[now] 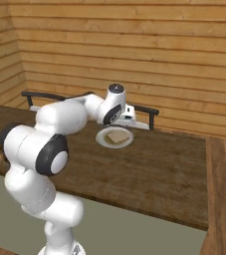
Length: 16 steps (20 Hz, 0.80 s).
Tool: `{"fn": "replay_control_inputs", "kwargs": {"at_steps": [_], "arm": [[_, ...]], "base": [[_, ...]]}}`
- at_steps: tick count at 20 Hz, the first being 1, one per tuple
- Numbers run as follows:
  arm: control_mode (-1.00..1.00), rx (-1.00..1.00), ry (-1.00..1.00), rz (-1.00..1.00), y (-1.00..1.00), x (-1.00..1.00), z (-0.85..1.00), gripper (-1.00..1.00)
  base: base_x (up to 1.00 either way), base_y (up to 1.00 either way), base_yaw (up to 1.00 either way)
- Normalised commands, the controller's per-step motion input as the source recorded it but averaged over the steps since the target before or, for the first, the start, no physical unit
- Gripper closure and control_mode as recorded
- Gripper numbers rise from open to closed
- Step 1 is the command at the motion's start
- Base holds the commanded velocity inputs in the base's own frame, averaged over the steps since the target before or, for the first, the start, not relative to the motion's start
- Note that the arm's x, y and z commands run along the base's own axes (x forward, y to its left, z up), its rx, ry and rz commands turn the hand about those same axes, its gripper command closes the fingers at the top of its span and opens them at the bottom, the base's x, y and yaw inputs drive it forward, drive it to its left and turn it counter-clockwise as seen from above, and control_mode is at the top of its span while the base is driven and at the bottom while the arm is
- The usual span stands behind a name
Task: Start the toaster. Once the lever pops up, take the bread to the plate on the dining counter.
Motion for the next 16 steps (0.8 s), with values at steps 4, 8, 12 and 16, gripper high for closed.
{"fn": "replay_control_inputs", "kwargs": {"at_steps": [4, 8, 12, 16], "arm": [[-1.0, 0.0, -0.11, -0.26, 0.61, -1.0, 0.37, -1.0], [-1.0, 0.0, -0.12, -0.26, 0.53, -1.0, 0.33, -1.0], [-1.0, 0.0, -0.13, -0.22, 0.54, -1.0, 0.22, -1.0], [-1.0, 0.0, -0.18, -0.16, 0.28, -1.0, 0.3, -1.0]], "base": [[0.0, 0.0, 0.0], [0.0, 0.0, 0.0], [0.0, 0.0, 0.0], [0.0, 0.0, 0.0]]}}
